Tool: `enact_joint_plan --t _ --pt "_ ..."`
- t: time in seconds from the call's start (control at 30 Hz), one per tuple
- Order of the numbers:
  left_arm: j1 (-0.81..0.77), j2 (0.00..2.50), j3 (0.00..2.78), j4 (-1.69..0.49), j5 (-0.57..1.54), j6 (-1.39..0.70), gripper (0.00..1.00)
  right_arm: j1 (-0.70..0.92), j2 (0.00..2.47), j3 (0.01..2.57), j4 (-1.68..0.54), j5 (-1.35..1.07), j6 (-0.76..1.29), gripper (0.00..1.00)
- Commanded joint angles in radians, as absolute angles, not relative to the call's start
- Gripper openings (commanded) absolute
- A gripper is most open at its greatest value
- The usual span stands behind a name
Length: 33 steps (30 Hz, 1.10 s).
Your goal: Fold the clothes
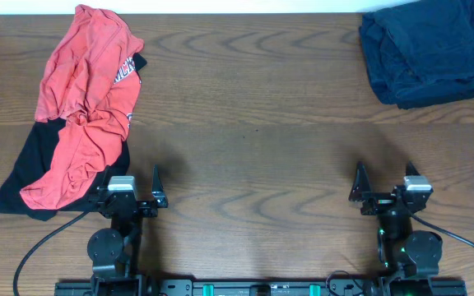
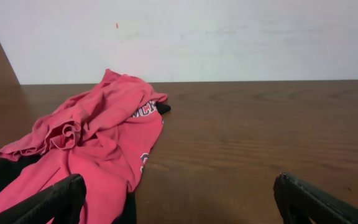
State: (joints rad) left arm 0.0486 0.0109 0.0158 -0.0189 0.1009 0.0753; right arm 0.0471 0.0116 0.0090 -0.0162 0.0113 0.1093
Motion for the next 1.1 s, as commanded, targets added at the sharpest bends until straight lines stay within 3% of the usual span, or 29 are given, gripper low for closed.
enact_joint_plan --t 0.0,0.3,0.53,0.83,1.07 --pt "0.044 0.004 0.004 -0.056 0.118 0.069 0.98 0.039 0.005 0.006 -0.004 -0.016 0.1 0.99" --pt "0.044 0.021 0.081 -0.091 0.118 0.069 0.98 0.039 0.012 0.042 0.005 -0.016 0.066 0.99" --pt "0.044 0.197 0.252 -0.165 0.118 0.068 0.98 0.039 0.14 0.141 0.005 -0.016 0.02 0.99" --pt "0.044 0.609 0.612 -0.323 0.119 0.004 0.98 0.039 0.528 0.419 -0.023 -0.072 0.006 0.99" --pt "0.044 0.934 0.927 -0.556 0.147 -0.013 0.98 0.039 0.933 0.771 -0.247 -0.189 0.006 0.99"
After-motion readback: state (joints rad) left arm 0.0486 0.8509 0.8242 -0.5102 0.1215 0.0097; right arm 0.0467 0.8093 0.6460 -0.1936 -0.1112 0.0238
